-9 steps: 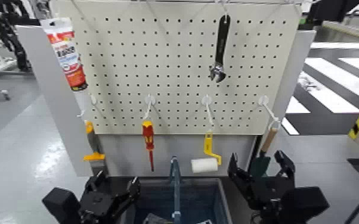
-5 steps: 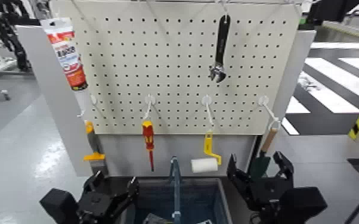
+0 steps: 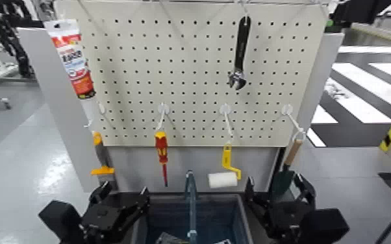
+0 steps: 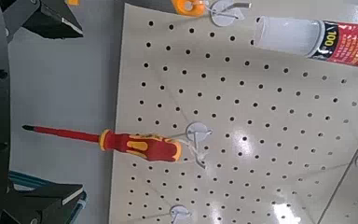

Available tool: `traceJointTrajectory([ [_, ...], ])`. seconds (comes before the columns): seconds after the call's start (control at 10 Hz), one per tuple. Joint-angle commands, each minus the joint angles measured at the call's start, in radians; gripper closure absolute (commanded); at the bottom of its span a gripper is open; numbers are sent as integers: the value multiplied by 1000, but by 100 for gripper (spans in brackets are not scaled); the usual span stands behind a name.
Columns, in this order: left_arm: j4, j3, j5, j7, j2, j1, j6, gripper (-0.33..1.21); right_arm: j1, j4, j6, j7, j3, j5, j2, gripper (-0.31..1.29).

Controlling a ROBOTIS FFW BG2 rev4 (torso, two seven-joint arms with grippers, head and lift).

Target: Grasp the handle of the crate.

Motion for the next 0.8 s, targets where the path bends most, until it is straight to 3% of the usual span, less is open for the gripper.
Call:
traceJointTrajectory([
  [0.1, -39, -2, 58, -26, 17, -24, 106, 12, 21, -15, 35, 5, 0, 0, 1, 15],
  [0.4, -75, 9, 214, -91, 42, -71, 304, 12, 44, -29, 59, 11, 3, -2, -2, 15],
  [0.8, -78, 21, 451, -103, 57, -111, 502, 12, 76, -52, 102, 13, -1, 0, -2, 15],
])
